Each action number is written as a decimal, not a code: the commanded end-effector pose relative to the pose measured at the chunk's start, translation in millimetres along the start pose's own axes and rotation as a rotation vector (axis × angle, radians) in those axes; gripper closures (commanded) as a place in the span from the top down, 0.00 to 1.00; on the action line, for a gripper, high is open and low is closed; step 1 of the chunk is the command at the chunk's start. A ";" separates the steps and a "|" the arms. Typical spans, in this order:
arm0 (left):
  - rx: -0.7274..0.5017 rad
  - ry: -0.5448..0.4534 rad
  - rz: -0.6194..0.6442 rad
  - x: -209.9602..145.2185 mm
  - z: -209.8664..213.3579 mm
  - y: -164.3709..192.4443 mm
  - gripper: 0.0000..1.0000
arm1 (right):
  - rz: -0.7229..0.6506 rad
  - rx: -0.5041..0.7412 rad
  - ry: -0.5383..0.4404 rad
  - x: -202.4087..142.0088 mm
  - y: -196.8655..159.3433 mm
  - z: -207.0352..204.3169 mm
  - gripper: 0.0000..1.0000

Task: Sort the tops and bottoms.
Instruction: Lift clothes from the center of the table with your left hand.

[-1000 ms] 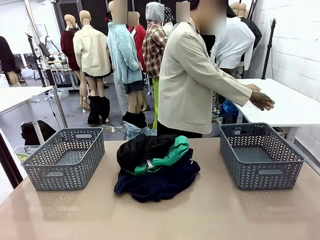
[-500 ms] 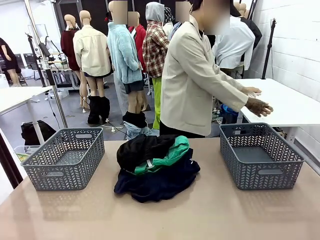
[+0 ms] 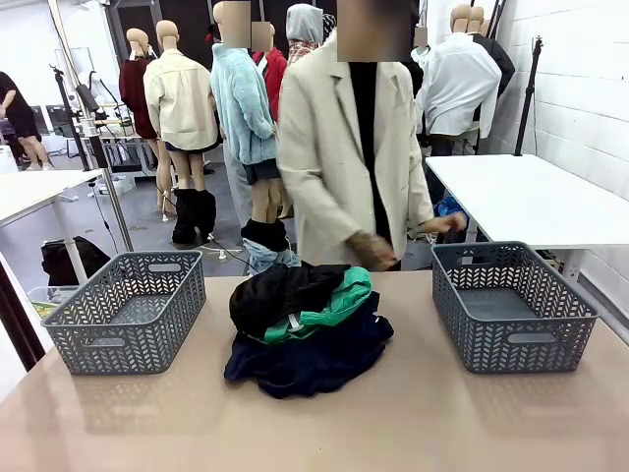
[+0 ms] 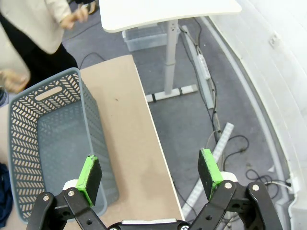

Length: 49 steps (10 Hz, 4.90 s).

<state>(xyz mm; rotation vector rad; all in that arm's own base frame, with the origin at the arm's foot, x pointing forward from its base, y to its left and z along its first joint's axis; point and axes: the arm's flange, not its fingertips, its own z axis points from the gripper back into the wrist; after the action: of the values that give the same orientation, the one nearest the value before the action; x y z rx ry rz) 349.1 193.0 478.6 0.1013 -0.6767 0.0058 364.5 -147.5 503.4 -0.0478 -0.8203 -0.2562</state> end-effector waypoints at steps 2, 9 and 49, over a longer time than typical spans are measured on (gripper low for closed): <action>0.007 0.003 0.003 -1.2 1.2 1.3 1.00 | -0.001 -0.005 0.010 -1.2 0.5 -0.3 1.00; 0.007 0.003 0.003 -1.2 1.2 1.3 1.00 | -0.001 -0.005 0.010 -1.2 0.5 -0.3 1.00; -0.704 0.049 -0.987 55.6 -117.2 -444.0 1.00 | -0.001 -0.005 0.010 -1.2 0.5 -0.3 1.00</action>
<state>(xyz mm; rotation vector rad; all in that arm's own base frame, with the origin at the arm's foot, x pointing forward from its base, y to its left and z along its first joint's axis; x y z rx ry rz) 476.2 -242.3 388.4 -0.2469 -0.4720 -1.1320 364.5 -146.8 503.3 -0.0502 -0.8181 -0.2548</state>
